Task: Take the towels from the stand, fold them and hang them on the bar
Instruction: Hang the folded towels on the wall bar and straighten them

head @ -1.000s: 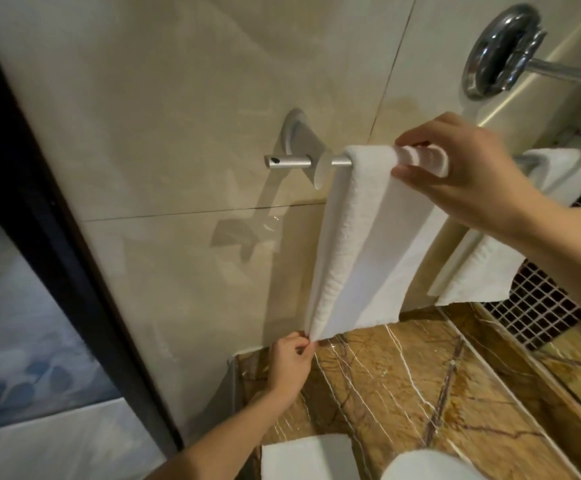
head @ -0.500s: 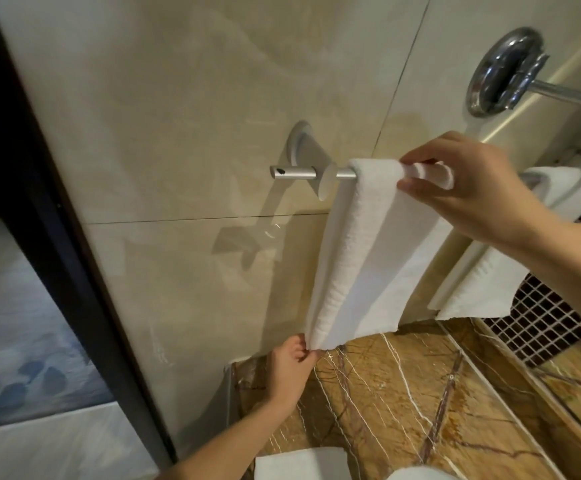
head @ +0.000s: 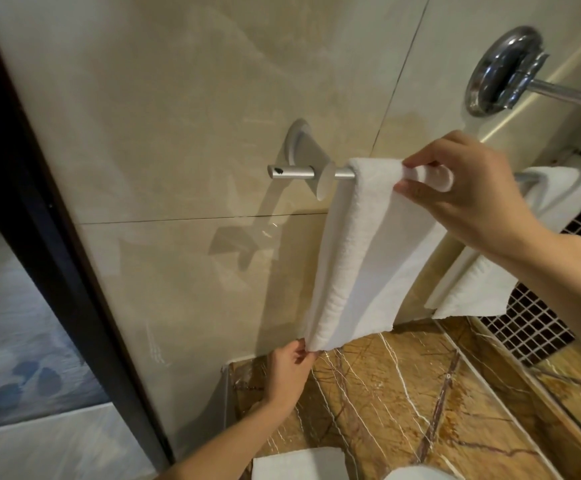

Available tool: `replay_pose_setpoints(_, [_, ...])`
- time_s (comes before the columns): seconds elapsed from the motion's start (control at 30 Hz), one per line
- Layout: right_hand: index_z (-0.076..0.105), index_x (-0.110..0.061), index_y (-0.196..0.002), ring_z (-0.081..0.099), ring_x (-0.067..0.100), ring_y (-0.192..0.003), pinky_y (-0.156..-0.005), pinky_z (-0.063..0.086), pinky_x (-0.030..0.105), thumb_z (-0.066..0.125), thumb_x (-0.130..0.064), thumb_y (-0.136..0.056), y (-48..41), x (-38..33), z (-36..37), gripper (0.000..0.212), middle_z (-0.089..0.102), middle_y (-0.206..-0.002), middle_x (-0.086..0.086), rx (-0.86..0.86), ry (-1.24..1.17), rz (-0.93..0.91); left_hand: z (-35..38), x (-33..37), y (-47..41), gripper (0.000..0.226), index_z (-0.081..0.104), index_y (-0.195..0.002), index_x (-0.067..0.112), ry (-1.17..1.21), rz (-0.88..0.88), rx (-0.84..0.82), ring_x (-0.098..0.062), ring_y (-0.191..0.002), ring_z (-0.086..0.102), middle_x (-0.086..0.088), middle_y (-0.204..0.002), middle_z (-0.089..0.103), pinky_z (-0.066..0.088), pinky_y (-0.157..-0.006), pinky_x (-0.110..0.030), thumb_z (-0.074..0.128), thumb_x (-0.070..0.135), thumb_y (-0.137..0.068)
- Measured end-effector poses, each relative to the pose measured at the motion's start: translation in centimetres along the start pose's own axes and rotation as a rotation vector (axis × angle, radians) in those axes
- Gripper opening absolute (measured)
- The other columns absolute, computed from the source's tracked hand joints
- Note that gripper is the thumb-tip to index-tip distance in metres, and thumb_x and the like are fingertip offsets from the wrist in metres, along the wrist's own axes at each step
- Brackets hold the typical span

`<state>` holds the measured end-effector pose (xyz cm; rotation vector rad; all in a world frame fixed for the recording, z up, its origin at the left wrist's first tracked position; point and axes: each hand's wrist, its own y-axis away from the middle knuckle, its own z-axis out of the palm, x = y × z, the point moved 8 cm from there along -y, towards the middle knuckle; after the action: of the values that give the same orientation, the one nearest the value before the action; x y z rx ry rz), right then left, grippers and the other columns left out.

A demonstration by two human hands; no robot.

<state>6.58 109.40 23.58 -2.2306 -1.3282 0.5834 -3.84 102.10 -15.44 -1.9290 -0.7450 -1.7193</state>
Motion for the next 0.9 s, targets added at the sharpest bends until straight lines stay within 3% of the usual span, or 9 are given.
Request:
replay_pose_setpoints(0.17, [0.064, -0.013, -0.120, 0.057, 0.018, -0.099, -0.082, 0.043, 0.032, 0.058, -0.036, -0.090, -0.4, 0.2, -0.4, 0.039, 0.061, -0.117, 0.008, -0.050, -0.024, 0.001, -0.4, -0.2, 0.0, 0.006, 0.072, -0.085, 0.011, -0.038, -0.007, 0.013, -0.014, -0.064, 0.067, 0.004, -0.069, 0.072, 0.054, -0.062, -0.033, 0.074, 0.016, -0.081])
replay_pose_setpoints(0.33, [0.064, -0.012, -0.120, 0.060, 0.025, -0.097, -0.085, 0.046, 0.039, 0.057, -0.033, -0.091, -0.1, 0.3, 0.1, 0.037, 0.064, -0.116, 0.008, -0.079, -0.004, 0.016, -0.5, -0.3, 0.1, 0.007, 0.075, -0.088, 0.014, -0.048, -0.023, 0.016, -0.020, -0.065, 0.068, 0.004, -0.069, 0.073, 0.051, -0.059, -0.032, 0.073, 0.016, -0.083])
replay_pose_setpoints(0.73, [0.062, -0.014, -0.124, 0.058, 0.024, -0.098, -0.086, 0.046, 0.039, 0.054, -0.037, -0.089, 0.1, 0.8, 0.5, 0.043, 0.062, -0.117, 0.007, -0.085, -0.039, 0.027, -0.7, -0.4, 0.2, 0.002, 0.074, -0.080, 0.018, -0.050, -0.062, 0.027, -0.018, -0.064, 0.067, 0.006, -0.066, 0.071, 0.053, -0.060, -0.034, 0.073, 0.018, -0.082])
replay_pose_setpoints(0.83, [0.052, -0.012, -0.133, 0.052, 0.023, -0.113, -0.095, 0.042, 0.038, 0.055, -0.035, -0.091, 1.1, 1.6, 0.8, 0.048, 0.056, -0.126, 0.010, -0.002, -0.052, 0.032, -0.6, -0.4, 0.0, 0.009, 0.071, -0.078, 0.025, -0.033, -0.088, 0.005, -0.020, -0.068, 0.069, 0.005, -0.066, 0.072, 0.055, -0.066, -0.037, 0.073, 0.018, -0.082])
replay_pose_setpoints(0.9, [0.046, -0.009, -0.135, 0.049, 0.021, -0.114, -0.096, 0.041, 0.034, 0.057, -0.031, -0.093, 2.5, 3.0, 0.7, 0.049, 0.051, -0.128, 0.012, 0.146, -0.070, 0.107, -0.3, -0.6, 0.0, 0.011, 0.070, -0.081, 0.027, -0.002, -0.115, -0.016, -0.019, -0.070, 0.069, 0.005, -0.067, 0.072, 0.055, -0.066, -0.034, 0.072, 0.016, -0.083])
